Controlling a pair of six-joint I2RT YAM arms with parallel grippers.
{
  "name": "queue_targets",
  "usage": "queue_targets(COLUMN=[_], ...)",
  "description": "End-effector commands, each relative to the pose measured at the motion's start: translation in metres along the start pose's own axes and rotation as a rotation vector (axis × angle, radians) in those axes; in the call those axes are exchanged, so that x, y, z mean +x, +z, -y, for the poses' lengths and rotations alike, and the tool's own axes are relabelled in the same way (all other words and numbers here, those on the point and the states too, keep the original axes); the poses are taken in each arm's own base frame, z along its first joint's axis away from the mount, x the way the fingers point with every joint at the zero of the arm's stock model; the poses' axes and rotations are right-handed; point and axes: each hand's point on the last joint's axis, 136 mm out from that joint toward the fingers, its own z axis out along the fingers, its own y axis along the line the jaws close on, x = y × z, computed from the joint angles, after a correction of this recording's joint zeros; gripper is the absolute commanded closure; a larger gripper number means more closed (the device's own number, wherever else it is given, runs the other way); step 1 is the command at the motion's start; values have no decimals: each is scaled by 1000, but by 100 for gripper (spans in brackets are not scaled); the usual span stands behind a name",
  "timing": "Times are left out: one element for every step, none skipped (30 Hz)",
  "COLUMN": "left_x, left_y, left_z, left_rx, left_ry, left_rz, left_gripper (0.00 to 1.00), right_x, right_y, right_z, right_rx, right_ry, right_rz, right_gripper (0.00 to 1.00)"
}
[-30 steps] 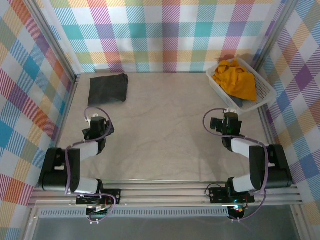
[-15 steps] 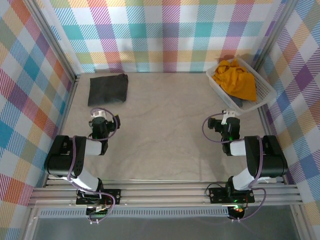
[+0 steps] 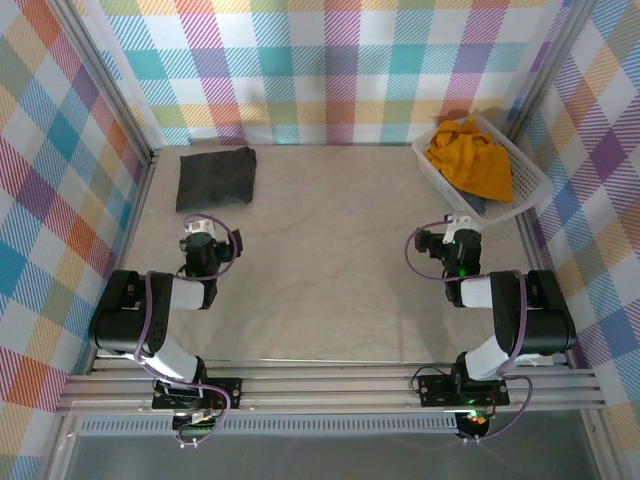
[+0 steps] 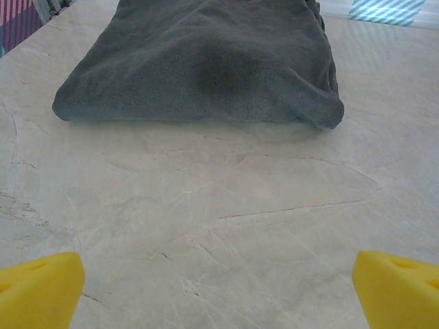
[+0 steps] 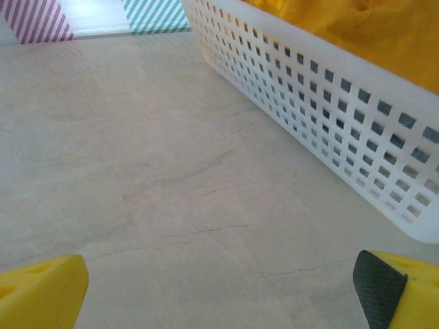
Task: Fold and stack the t-shirts
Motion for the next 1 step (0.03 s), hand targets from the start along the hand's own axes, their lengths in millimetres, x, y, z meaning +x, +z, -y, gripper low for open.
queue_targets(left_x=[0], left_y=[-1], left_z=[2], left_rx=[4], left_ry=[25], left_rz=[-1], left_gripper=[0], right_x=[-7], right_y=[0], right_z=[-3], right_rx=[-29], right_ry=[-11], right_rz=[20], right_gripper=[0])
